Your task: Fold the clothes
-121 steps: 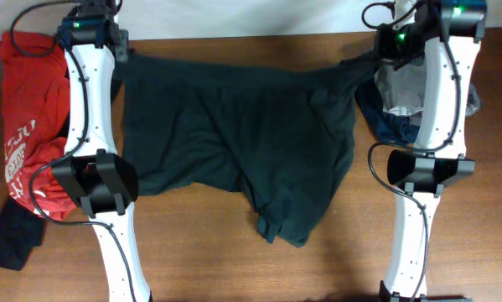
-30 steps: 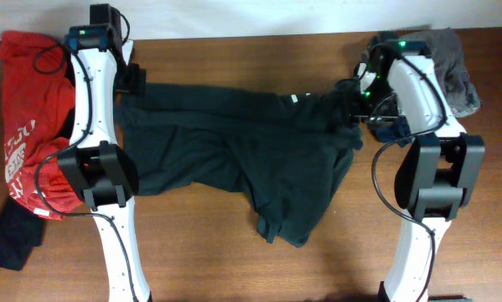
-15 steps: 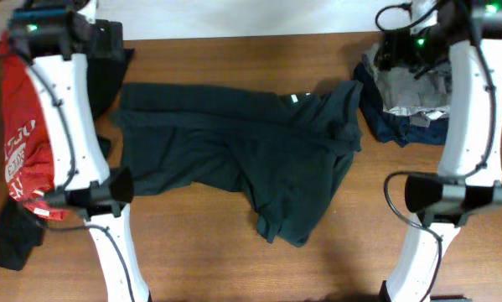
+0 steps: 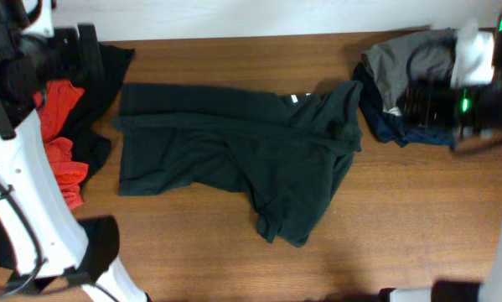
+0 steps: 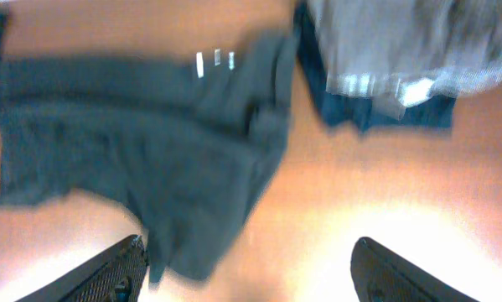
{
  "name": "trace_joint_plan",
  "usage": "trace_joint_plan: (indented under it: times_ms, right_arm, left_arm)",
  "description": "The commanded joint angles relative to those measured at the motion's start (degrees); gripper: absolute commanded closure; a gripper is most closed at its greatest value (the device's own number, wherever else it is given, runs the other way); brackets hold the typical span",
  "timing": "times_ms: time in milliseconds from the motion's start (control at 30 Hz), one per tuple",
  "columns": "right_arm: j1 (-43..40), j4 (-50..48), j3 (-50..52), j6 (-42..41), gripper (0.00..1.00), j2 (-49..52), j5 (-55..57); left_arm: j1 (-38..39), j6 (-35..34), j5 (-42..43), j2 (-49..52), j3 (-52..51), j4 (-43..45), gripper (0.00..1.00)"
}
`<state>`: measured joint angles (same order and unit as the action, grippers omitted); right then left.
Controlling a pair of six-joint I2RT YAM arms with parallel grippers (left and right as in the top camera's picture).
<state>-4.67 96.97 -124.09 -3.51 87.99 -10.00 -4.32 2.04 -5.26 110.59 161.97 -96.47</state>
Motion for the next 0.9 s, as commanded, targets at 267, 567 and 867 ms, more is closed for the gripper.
trace_joint_plan:
  times_ms: [267, 567, 867]
  right_arm:
    - [9.3, -17.1, 44.9, -7.4, 0.18, -6.5, -6.1]
    - [14.0, -33.9, 63.3, -10.6, 0.18, -6.1, -8.2]
    - [14.0, -41.6, 68.9, -10.5, 0.18, -5.2, -8.0]
  left_arm:
    - [-0.3, -10.4, -0.1, -12.7, -45.0, 1.6, 0.01]
    - [1.1, -15.3, -1.9, -12.7, -66.4, 11.3, 0.02]
    - [1.0, -16.2, -5.0, -12.7, -82.6, 24.9, 0.05]
